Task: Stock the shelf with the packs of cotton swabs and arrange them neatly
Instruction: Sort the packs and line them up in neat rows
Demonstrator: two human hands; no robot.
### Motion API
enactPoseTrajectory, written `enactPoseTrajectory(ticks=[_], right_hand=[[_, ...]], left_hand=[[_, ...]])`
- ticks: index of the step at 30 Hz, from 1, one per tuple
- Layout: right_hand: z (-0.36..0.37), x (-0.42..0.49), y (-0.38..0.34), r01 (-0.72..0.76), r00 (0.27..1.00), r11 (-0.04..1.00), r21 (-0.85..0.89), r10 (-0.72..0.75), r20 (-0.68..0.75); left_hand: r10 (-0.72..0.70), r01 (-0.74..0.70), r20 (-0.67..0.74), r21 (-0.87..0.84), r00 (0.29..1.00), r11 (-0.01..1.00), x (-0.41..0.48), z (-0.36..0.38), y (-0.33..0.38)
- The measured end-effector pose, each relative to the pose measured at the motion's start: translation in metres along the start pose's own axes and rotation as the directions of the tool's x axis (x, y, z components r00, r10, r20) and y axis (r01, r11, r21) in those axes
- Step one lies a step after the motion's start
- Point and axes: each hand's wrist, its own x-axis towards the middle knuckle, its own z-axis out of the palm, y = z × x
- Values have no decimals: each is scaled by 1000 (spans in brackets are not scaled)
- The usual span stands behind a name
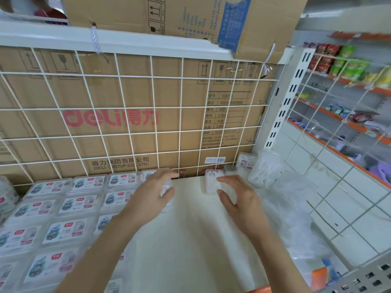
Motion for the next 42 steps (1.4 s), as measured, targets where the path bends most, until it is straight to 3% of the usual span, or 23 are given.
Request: enactPoseTrajectory(ticks=[3, 6, 11, 14, 18, 21, 25, 28, 31, 33, 35, 36, 38, 40, 42], right_hand=[[-32, 4, 2, 36, 989, 994, -101, -50, -142], [-62, 5, 15, -41, 969, 974, -223, -16, -247], [-92, -1, 43, -299, 951, 870, -393, 240, -192], [-95, -7, 49, -351, 936, 819, -454, 320, -147], [-96, -9, 53, -360, 928, 799, -482, 360, -96], [-98, -10, 58, -363, 928, 824, -436, 364, -85], [-98, -11, 61, -383, 924, 859, -339, 358, -136], [-101, -13, 61, -378, 919, 894, -240, 333, -209], [-104, -17, 48, -319, 915, 947, -45, 295, -273], [-107, -18, 31, -283, 901, 932, 225, 339, -271], [-108, -17, 14, -227, 892, 857, 463, 374, -256], [-108, -16, 7, -197, 888, 796, 573, 392, -240], [-106, -15, -5, -175, 880, 565, 807, 457, -129], [-96, -13, -14, -207, 864, 242, 948, 500, 61], [-83, -13, -20, -276, 830, 9, 961, 506, 234]], left_hand=[[98, -105, 125, 51, 987, 993, 23, 32, 28], [85, -122, 245, 136, 966, 983, 46, 62, 48], [-23, -109, 411, 293, 911, 950, 78, 107, 49], [-15, -159, 391, 409, 920, 898, 87, 125, 41], [42, -170, 295, 422, 955, 891, 86, 137, 36], [75, -135, 158, 408, 985, 903, 80, 140, 36], [43, -88, 109, 450, 993, 889, 68, 139, 41], [3, -26, 77, 307, 997, 951, 60, 136, 40], [-44, 39, -76, -65, 996, 997, 51, 120, 45], [-227, 150, -124, -446, 966, 882, 42, 100, 58], [-408, 266, 16, -781, 913, 565, 32, 77, 68], [-429, 299, 117, -873, 896, 386, 27, 66, 71], [-415, 312, 224, -937, 882, 156, 14, 47, 70], [-408, 288, 238, -956, 882, 65, 0, 32, 63], [-399, 257, 226, -966, 889, 25, -14, 23, 58]])
